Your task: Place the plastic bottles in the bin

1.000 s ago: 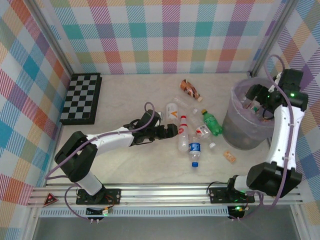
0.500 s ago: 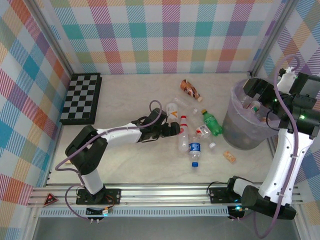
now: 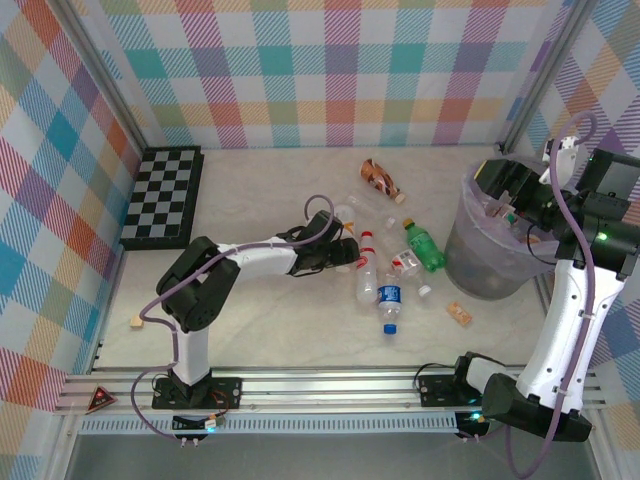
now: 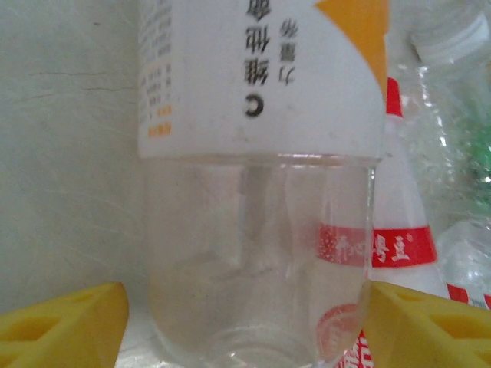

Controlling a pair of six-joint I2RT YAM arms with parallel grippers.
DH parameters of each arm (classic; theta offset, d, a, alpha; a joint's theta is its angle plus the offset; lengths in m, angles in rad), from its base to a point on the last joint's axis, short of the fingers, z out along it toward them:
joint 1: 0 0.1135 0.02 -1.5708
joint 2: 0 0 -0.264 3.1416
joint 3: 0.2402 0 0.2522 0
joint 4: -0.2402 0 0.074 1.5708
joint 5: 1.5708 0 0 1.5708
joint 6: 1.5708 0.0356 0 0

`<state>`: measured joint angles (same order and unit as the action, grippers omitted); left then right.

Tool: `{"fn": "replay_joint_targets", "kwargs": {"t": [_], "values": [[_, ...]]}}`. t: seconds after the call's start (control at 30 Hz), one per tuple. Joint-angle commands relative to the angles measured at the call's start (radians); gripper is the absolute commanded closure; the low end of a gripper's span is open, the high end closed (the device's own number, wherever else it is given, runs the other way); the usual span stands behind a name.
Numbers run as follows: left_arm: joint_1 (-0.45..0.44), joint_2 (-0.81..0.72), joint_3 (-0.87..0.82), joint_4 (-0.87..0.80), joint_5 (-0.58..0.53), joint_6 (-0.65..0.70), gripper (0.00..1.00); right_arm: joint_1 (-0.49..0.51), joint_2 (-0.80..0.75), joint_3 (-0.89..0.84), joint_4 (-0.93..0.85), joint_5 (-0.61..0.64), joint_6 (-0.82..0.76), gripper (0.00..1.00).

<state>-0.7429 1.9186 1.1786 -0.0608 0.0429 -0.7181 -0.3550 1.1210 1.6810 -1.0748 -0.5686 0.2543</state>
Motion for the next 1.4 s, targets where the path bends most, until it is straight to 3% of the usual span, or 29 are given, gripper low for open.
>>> {"fn": "replay_joint_targets", "kwargs": {"t": [0.0,0.3,0.53,0.8,1.13,1.37], "values": [[0.008,0.023,0.023,-0.001,0.001,0.003,0.27,-0.007,-0.015,-0.004,0.015,-0.041,0.002,0.08],[0.03,0.031,0.018,0.019,0.024,0.014,0.46,-0.007,-0.02,-0.036,0.06,-0.135,0.03,0.08],[0.033,-0.02,-0.013,0.058,0.034,0.037,0.49,0.008,-0.026,-0.078,0.1,-0.274,0.081,0.1],[0.055,-0.186,-0.093,0.148,0.102,0.06,0.56,0.238,0.001,-0.102,0.153,-0.156,0.132,0.11],[0.106,-0.467,-0.25,0.198,0.182,0.061,0.86,0.576,0.16,-0.11,0.286,0.021,0.188,0.12],[0.109,-0.594,-0.301,0.219,0.297,0.064,0.97,0.691,0.317,-0.106,0.389,0.059,0.267,0.1]]}}
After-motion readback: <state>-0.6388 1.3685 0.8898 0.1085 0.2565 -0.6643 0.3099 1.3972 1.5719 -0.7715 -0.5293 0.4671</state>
